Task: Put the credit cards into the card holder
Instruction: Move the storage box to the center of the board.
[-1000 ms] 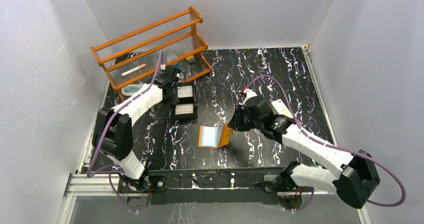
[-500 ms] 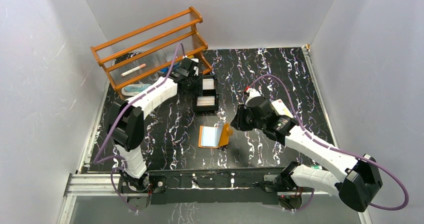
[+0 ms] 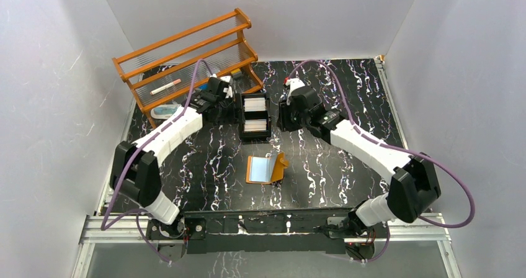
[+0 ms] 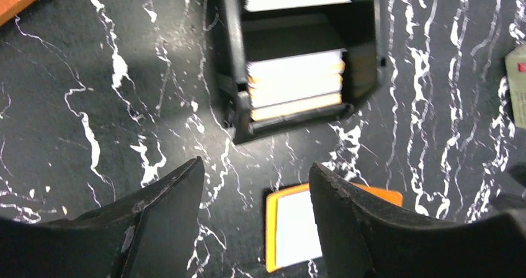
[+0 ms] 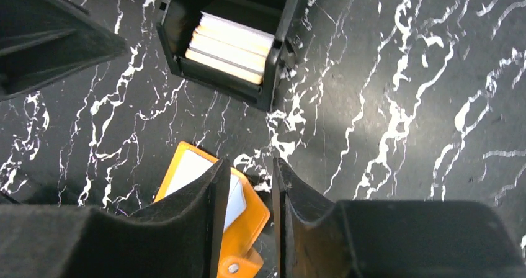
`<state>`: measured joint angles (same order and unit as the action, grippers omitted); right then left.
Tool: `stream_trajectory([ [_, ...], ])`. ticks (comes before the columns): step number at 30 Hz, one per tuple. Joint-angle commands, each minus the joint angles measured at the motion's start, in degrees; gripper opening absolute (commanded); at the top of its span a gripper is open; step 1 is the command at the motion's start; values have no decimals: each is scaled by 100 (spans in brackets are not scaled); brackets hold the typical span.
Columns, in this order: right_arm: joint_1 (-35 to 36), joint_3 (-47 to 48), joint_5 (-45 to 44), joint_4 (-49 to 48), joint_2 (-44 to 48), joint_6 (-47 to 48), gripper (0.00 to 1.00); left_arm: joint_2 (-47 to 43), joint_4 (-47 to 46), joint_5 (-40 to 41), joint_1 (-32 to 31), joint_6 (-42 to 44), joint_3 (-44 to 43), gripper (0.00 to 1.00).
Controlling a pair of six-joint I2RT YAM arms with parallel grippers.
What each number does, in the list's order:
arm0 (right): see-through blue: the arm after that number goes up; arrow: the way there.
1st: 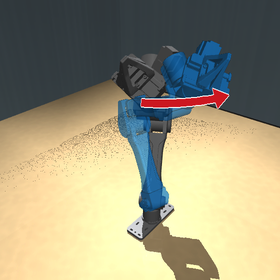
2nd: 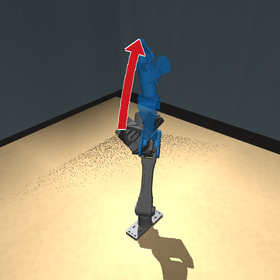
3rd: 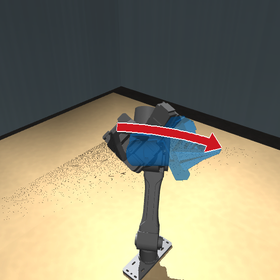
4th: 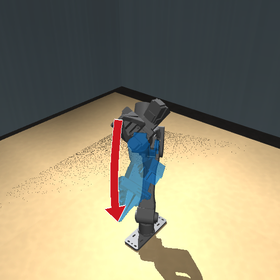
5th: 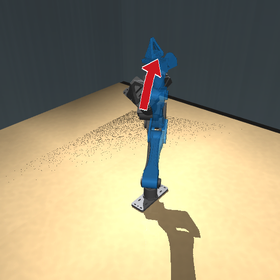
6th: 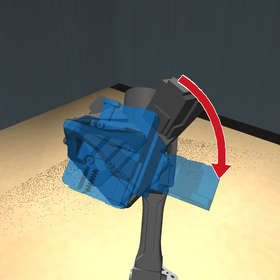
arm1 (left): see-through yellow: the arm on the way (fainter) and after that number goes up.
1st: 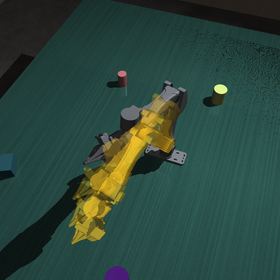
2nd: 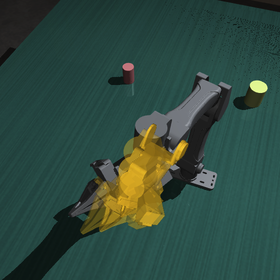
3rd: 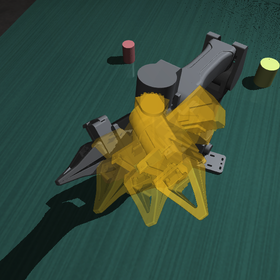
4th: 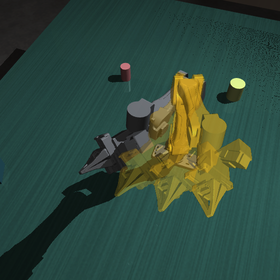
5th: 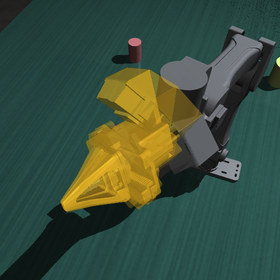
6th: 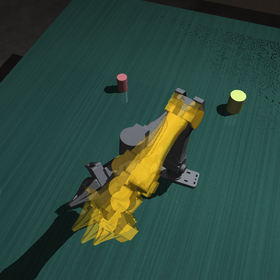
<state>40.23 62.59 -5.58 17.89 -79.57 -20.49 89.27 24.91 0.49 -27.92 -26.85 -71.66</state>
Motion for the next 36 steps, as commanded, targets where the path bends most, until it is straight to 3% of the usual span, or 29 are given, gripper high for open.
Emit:
stream_trajectory([
  [1,-454,661,1045,-140,-173,362,44,379,-445,-487,388,48,21,61],
  [6,-1220,1051,2073,392,-364,-649,47,871,-831,-645,419,360,-213,63],
  [17,-1789,620,1850,512,139,-667,46,1499,-1512,-1170,415,1033,-415,64],
  [20,-1813,541,1765,579,272,-502,46,1613,-1677,-1298,398,1112,-412,54],
  [27,-1819,518,1316,850,547,223,46,1791,-1746,-1475,-20,1632,-591,18],
  [32,-1821,549,1198,1106,690,1031,49,1641,-1852,-1609,-533,2046,-597,12],
  [36,-1818,599,911,1146,648,1328,52,1731,-2029,-1745,-618,1789,-646,16],
])
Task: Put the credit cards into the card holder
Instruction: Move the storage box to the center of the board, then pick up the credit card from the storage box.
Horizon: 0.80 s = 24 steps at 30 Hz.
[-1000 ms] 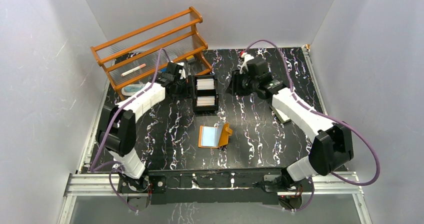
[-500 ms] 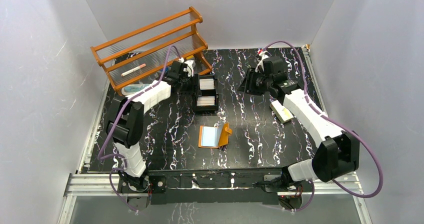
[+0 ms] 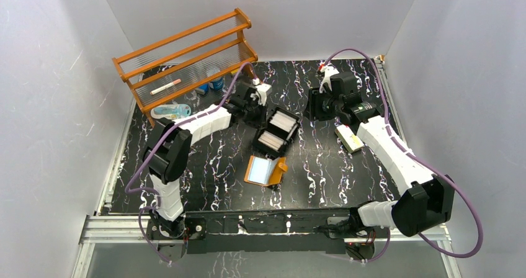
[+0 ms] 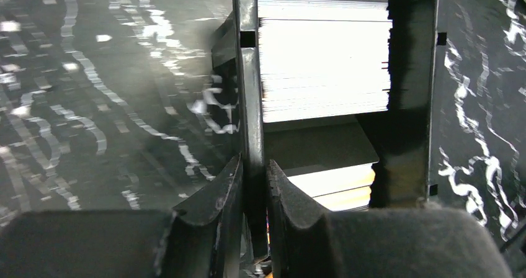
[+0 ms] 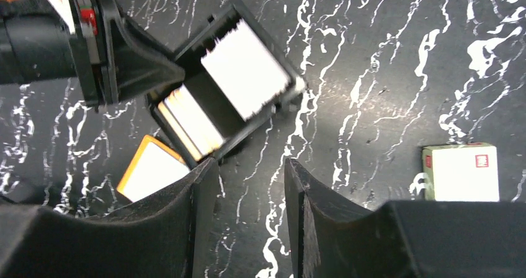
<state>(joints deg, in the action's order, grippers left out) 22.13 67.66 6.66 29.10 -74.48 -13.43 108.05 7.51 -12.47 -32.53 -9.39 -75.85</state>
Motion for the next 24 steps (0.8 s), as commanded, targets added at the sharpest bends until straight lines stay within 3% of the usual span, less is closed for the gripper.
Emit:
stream_trajectory([
  [1,-9,135,-319,78,62,663,53,-83,-251,-404,-157,-66,-333,21],
  [3,13,214,-291,128,-103,692,53,31,-82,-347,-161,-236,-502,40],
  [5,102,236,-360,42,-227,669,53,20,64,-200,-158,-433,-602,48],
  [12,961,373,-1238,-125,-855,904,58,-989,512,705,-148,-1452,-192,50],
  [18,1469,432,-2067,-402,-1454,1428,62,-2242,358,159,-160,-2399,1288,48],
  [24,1816,131,-2485,-911,-1651,2001,62,-3223,453,35,-158,-2655,2278,49],
])
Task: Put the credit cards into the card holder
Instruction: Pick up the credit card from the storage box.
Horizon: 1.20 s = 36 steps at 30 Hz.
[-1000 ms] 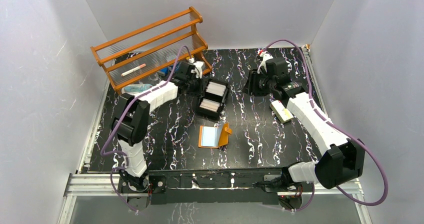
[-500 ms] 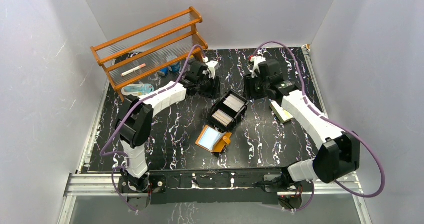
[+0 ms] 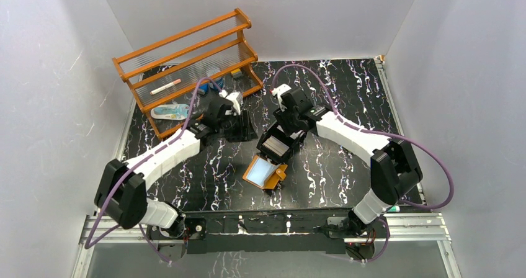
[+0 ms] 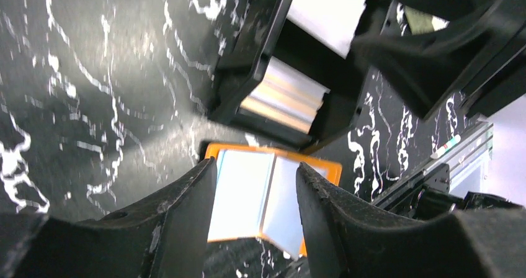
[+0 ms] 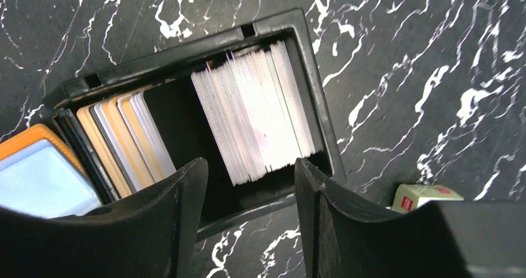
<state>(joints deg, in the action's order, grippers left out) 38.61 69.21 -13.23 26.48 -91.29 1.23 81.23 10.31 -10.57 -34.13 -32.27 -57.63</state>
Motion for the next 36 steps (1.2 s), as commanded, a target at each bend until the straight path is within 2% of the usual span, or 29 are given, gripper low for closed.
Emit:
stream_trajectory([
  [1,213,-84,-524,-743,36,603,62,-702,170,-136,3,-397,579,50],
  [6,389,-206,-602,-1074,-80,761,65,-1104,102,-108,7,-533,1097,51],
  [18,792,-417,-1370,-1467,-679,1056,62,-1189,217,-14,11,-594,1247,51],
  [24,977,-646,-1958,-1757,-812,1296,65,-1206,189,1,12,-623,1315,51],
  [27,1023,-772,-2484,-1993,-974,1394,62,-1205,206,19,17,-619,1286,51],
  [31,1051,-887,-2730,-2297,-893,1520,58,-1203,217,28,19,-615,1282,51],
  [36,1052,-970,-2790,-2458,-710,1566,42,-1204,228,71,19,-614,1283,51],
])
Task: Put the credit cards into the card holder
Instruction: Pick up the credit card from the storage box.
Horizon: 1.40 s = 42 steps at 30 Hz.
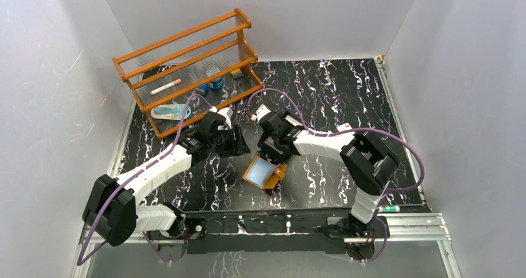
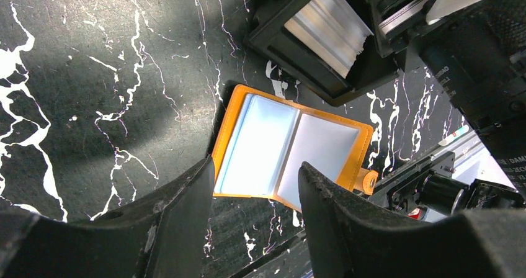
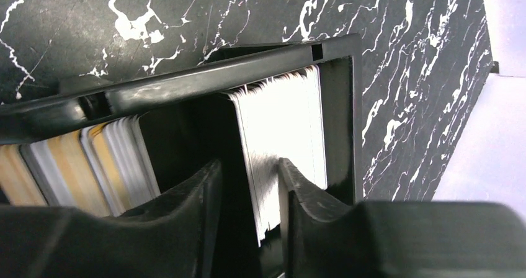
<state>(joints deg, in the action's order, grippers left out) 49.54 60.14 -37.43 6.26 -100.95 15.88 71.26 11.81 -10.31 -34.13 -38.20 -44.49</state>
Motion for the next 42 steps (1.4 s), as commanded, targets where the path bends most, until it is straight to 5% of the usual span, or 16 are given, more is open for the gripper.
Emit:
stream_trajectory([
  [1,-43,-61,-366,-436,286,101,38,-209,83,46,14,-21,-30,51],
  [8,-44,-58,-320,-394,487,-12,27,-180,76,86,20,-26,-8,51],
  [32,-42,233,-150,342,914,-438,23,-47,189,114,19,135,-57,52],
  [42,-41,445,718,1096,1541,-1222,8,-132,638,371,20,368,-341,53],
])
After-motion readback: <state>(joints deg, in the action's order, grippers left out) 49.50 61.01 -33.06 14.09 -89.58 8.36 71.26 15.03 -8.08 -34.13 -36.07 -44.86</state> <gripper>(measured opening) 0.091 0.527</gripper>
